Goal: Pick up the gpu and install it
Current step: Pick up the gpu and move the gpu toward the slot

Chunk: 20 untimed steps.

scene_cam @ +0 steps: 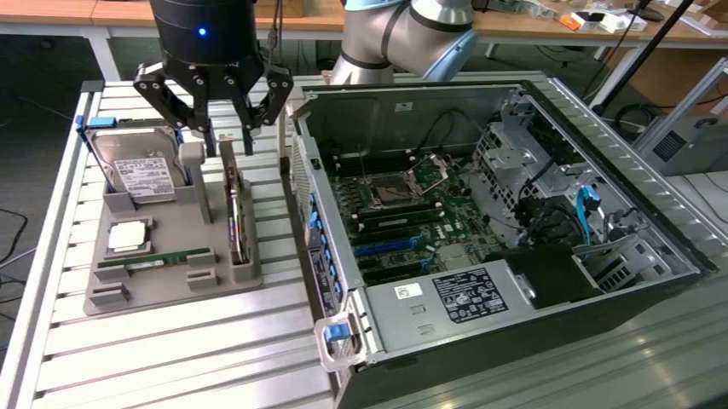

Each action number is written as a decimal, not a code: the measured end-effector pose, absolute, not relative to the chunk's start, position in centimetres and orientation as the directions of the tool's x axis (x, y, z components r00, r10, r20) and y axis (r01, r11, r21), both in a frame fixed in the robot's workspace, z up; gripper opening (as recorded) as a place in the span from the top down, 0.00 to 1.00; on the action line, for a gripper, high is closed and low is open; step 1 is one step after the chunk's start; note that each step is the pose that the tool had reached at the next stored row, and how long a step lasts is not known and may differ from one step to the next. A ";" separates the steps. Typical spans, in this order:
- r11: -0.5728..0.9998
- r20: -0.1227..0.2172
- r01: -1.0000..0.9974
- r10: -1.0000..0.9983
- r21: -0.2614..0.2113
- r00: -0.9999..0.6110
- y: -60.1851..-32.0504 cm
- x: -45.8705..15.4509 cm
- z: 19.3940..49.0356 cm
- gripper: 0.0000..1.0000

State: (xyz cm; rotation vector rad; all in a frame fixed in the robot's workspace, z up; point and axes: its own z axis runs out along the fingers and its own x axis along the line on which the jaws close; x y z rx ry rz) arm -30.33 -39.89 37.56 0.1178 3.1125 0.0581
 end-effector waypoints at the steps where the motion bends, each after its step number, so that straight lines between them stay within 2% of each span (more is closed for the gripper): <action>1: 0.996 -0.025 0.075 0.076 0.038 -0.997 -39.9 -30.3 37.5 0.56; 20: 0.996 -0.025 0.075 0.076 0.038 -0.997 -39.9 -30.3 37.1 0.56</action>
